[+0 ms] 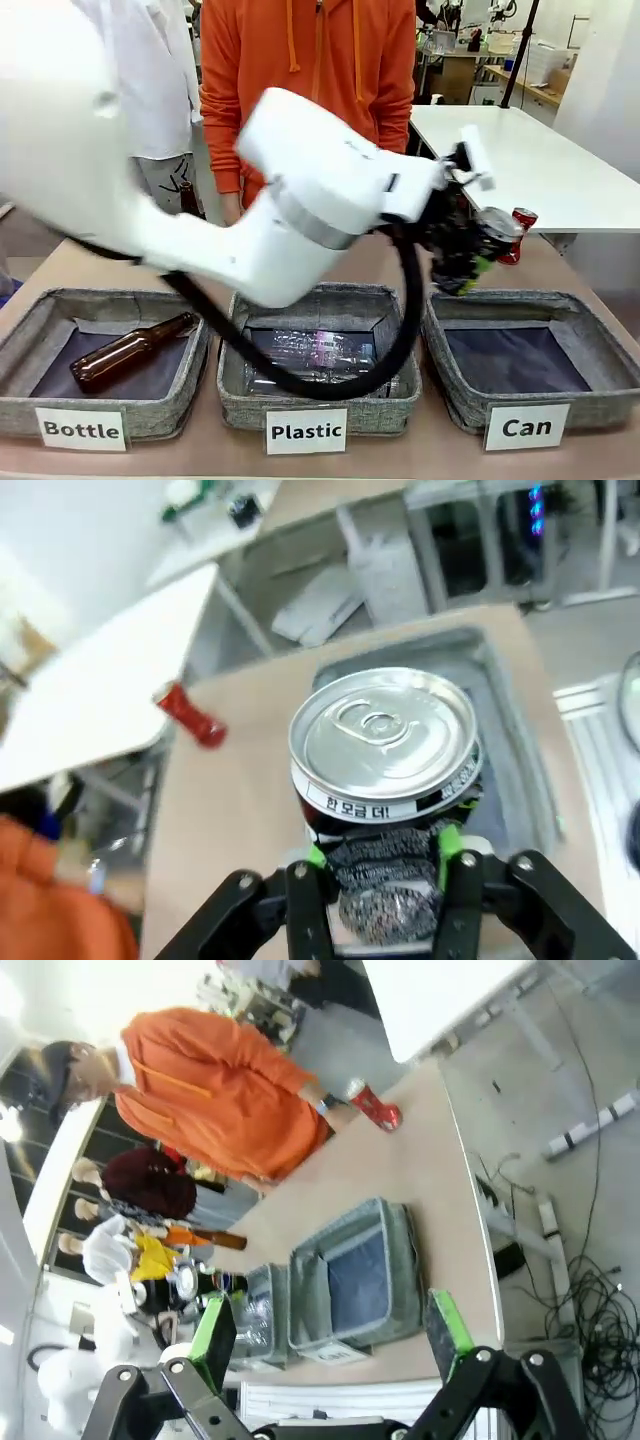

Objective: Sort the can waste into the basket.
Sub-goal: Pick up the can waste from the table and place it in the right Fabric basket.

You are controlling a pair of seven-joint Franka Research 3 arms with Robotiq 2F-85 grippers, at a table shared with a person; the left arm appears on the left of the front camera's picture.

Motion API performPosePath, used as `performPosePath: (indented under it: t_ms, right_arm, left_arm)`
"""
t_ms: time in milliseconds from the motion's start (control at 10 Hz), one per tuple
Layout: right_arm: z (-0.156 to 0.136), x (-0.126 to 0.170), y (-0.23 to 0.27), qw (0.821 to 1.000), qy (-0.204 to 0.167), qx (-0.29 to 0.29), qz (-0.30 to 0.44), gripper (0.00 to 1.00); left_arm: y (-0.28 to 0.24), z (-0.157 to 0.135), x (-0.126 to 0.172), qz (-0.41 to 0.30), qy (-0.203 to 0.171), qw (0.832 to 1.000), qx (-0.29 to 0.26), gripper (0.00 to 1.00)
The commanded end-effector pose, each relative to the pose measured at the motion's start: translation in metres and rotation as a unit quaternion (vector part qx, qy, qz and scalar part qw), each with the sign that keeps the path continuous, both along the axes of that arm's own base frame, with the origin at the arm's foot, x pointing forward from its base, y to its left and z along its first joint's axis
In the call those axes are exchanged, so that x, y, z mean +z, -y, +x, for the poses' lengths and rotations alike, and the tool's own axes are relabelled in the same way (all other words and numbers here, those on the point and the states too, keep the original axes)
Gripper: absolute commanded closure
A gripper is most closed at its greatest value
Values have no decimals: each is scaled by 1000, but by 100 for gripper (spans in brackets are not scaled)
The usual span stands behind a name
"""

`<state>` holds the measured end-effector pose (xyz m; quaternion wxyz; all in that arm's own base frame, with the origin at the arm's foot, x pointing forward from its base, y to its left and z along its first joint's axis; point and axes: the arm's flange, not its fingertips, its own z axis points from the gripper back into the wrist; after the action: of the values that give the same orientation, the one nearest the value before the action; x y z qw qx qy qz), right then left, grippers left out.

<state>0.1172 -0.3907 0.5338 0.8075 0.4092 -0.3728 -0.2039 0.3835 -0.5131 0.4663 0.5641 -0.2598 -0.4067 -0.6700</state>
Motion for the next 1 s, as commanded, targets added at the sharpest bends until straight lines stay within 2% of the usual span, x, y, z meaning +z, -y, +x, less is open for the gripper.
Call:
performPosePath:
  t_ms: [0,200,300,400,500,600,800,900]
  right_arm:
    - [5,-22,-2,997,-52,57,-10,0]
    - [12,-33,-9,995,-69,76,11,0]
    - [15,-29,-6,998,-52,44,10,0]
    - [15,-29,-6,998,-52,44,10,0]
    - [15,-29,-6,998,-52,44,10,0]
    - [15,-29,-6,998,-52,44,10,0]
    - [15,-29,-6,998,-52,44,10,0]
    - [15,-29,-6,998,-52,44,10,0]
  left_arm:
    - [57,13,3,-7,-3,1000,-31,58]
    - [88,2,-20,-5,-5,1000,-29,58]
    - [96,1,-32,3,-4,1000,-19,58]
    - [100,5,-43,12,-16,1000,-12,58]
    - [102,11,-48,26,-24,999,-12,58]
    - [102,17,-48,33,-13,999,-2,58]
    - [97,27,-51,90,3,996,-18,58]
    - [97,26,-52,87,-9,996,-15,58]
